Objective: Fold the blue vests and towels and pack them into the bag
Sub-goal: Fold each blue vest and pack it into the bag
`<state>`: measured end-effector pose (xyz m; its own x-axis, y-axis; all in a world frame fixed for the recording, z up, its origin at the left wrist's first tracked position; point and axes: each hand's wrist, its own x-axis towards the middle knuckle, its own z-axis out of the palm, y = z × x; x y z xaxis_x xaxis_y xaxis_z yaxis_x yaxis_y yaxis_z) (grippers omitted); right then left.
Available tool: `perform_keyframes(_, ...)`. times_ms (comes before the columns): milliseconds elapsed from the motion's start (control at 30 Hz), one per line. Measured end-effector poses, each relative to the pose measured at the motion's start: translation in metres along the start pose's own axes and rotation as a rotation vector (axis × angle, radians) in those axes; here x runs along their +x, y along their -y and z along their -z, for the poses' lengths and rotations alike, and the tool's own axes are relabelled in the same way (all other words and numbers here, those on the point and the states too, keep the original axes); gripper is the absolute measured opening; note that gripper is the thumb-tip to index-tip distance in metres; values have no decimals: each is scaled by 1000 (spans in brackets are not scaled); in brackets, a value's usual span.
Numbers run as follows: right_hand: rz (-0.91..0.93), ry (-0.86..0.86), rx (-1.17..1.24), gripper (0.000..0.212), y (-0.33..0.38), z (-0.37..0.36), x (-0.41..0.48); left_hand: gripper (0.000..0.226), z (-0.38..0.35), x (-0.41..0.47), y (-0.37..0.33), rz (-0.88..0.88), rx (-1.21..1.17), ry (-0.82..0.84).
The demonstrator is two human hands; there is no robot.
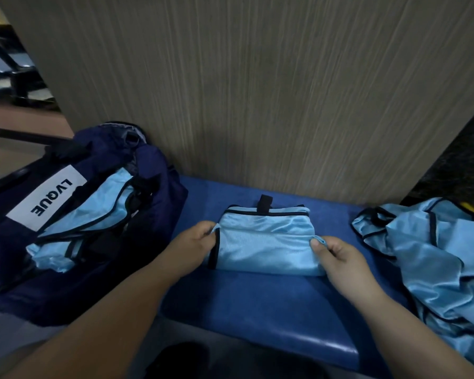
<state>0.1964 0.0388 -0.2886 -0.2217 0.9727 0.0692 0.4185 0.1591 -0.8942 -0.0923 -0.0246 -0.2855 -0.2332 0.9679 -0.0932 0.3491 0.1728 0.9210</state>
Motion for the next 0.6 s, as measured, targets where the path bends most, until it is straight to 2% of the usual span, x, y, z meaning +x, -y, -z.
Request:
perform_keyframes(67,-14,-28,-53,24,-1,-3,4,9,-2,2,0,13,-7,-40)
perform_keyframes(200,-28,-45,-168,26,1,-7,6,22,-3,3,-5,-18,-65,-147)
perform_keyframes(267,-20,-55,-226,21,3,-8,6,23,-5,-3,-10,-115,-37,-192)
perform_keyframes(333,2,-61,-265,11,4,-9,5,21,-6,-10,-15,-317,69,-187)
perform_keyframes(400,26,-77,-316,6,5,-10,4,15,-5,-10,-10,-530,269,-99)
perform_keyframes(433,43,-86,-337,12,6,-10,4,13,-5,-10,-5,-579,362,-39)
perform_keyframes(533,83,-115,-383,20,7,-8,4,12,-1,-9,2,-499,528,139)
perform_keyframes(600,157,-112,-424,22,6,-4,5,27,3,-9,4,-415,567,214)
